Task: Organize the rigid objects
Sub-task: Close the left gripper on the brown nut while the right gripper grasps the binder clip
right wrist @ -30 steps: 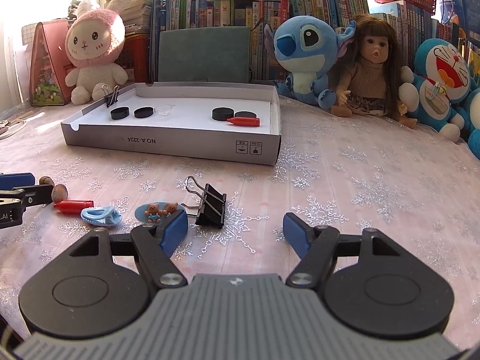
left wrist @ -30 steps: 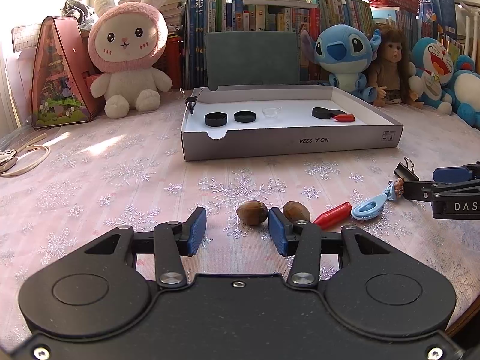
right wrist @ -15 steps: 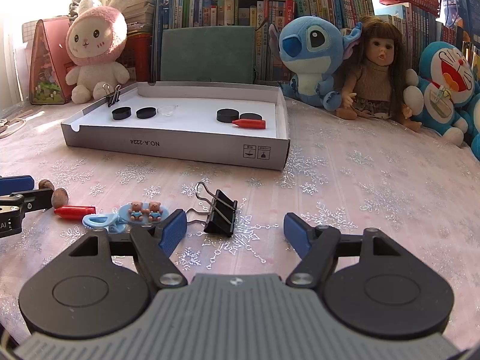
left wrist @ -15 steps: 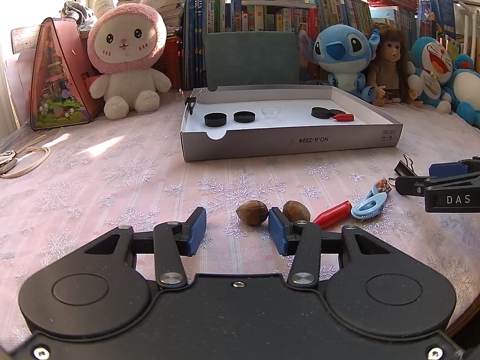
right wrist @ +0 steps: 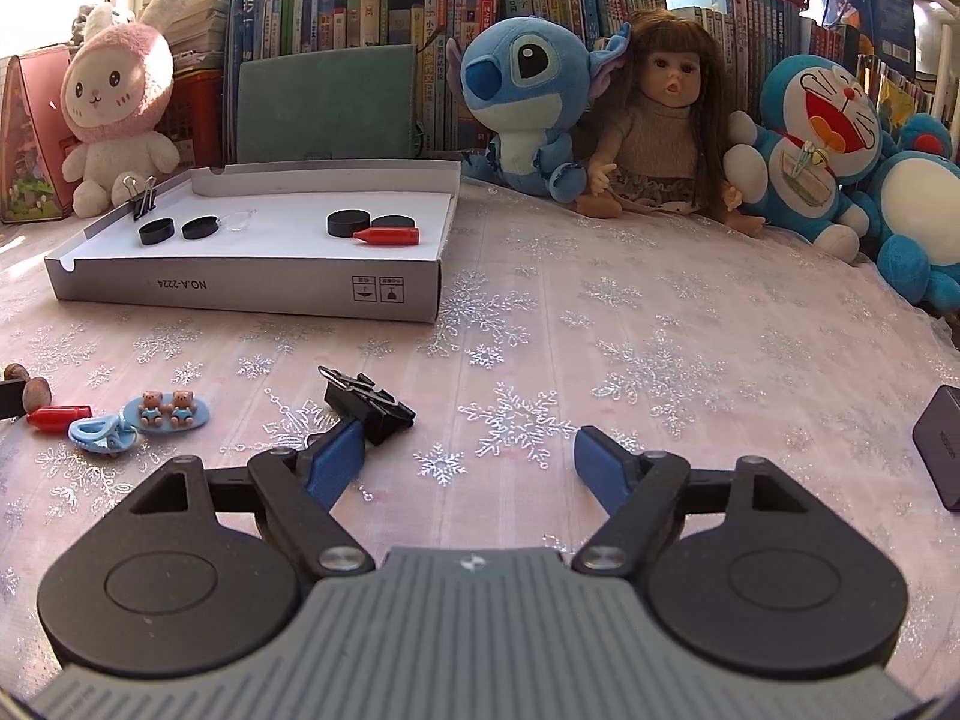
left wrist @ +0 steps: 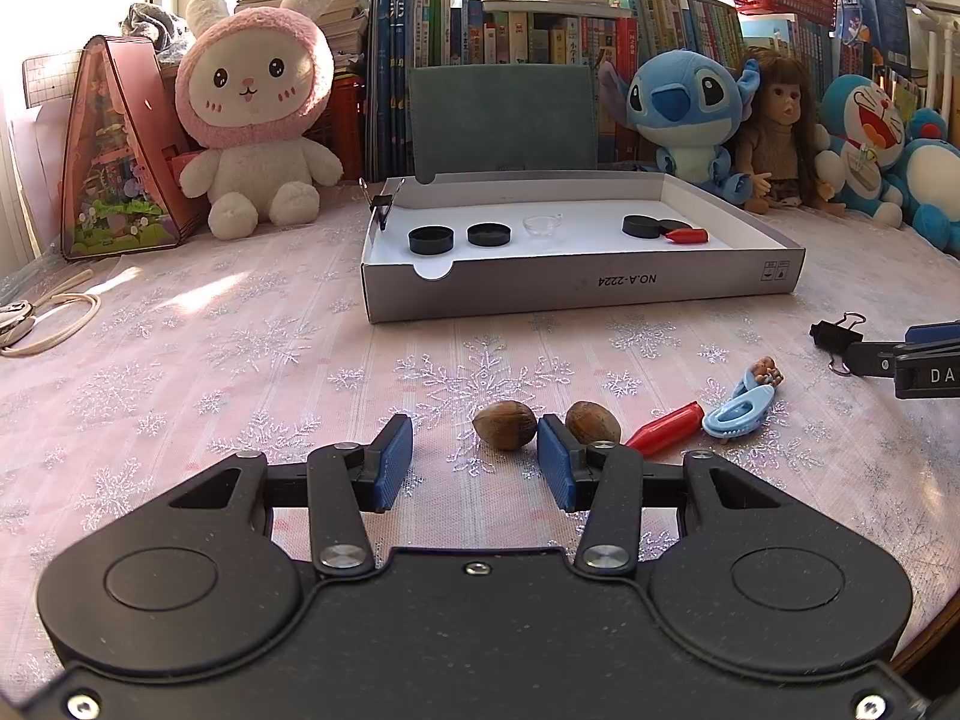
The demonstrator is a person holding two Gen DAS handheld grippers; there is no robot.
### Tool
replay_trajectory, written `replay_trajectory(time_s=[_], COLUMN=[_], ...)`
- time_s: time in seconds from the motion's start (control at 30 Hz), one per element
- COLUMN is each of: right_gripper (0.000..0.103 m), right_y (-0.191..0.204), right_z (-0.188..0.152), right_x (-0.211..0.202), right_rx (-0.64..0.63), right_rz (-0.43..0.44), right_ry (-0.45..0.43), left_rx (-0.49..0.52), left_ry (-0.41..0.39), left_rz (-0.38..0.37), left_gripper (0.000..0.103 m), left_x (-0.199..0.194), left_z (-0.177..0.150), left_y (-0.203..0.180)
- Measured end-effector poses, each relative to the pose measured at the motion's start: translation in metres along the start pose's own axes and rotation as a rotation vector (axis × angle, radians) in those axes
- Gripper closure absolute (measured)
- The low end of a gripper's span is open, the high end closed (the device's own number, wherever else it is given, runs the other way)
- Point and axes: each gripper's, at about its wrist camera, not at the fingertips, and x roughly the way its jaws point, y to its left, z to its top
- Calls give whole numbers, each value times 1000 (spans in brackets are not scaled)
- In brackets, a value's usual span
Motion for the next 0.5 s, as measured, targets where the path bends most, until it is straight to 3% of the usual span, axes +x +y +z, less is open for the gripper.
replay_trajectory(time_s=[0.23,0.43,0.5], right_gripper=[18,18,18], right_y=[-12,1,6], right_z=[-1,0,3], right_x=[-1,-12,-11], right_rx=[41,56,72], right_rz=[-68,89,114], right_ry=[0,-34,-34], left_rx=[-9,-9,-8], left_ry=[-1,-8,-8], left_rz=[2,11,3], left_gripper=[59,62,69], left_x=[0,0,0], left_z=[1,2,3], left_y=[1,-2,-4])
